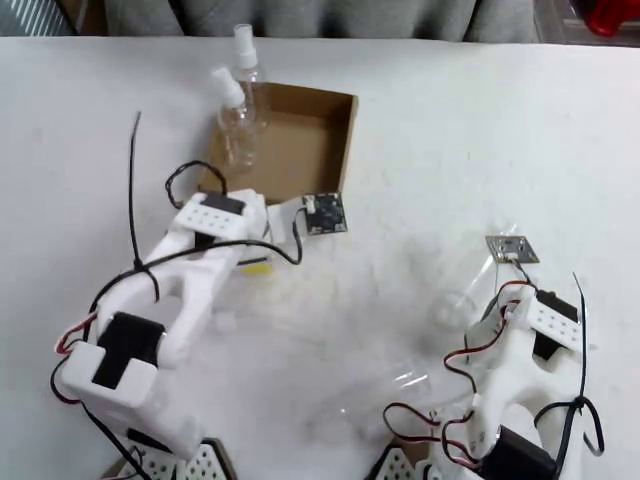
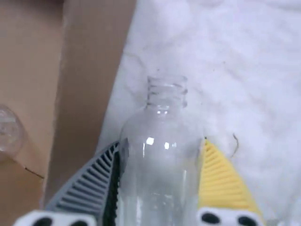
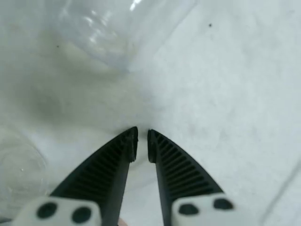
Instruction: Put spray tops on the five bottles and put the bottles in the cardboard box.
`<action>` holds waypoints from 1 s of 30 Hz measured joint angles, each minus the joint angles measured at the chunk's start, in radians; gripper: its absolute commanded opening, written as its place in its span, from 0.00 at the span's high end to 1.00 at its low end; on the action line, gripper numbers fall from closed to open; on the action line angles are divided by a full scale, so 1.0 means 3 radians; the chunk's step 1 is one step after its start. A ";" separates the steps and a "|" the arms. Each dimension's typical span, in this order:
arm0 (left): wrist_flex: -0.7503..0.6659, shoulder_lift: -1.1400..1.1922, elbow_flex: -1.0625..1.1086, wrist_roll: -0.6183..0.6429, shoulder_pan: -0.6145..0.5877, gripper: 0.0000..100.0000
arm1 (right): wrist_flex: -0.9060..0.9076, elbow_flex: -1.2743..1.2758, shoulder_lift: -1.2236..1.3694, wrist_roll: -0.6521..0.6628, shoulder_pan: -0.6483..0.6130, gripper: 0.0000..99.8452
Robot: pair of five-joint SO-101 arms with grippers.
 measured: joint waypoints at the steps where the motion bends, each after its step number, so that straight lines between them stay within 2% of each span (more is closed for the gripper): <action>1: 0.0000 0.0000 0.0000 0.0000 0.0000 0.98 | 0.0000 0.0000 0.0000 0.0000 0.0000 0.98; 6: 0.0000 0.0000 0.0000 0.0031 0.0000 0.98 | 0.0000 0.0000 0.0000 0.0000 0.0000 0.98; 13: 0.0005 -0.0261 0.0056 0.0609 -0.0010 0.98 | 0.0000 0.0000 0.0000 0.0000 0.0000 0.98; 20: 0.0322 -0.1406 0.0414 0.1299 0.0102 0.98 | 0.0000 0.0000 0.0000 0.0000 0.0000 0.98; 30: 0.0348 -0.3130 0.1294 0.2256 0.0169 0.98 | 0.0000 0.0000 0.0000 -0.0005 0.0000 0.98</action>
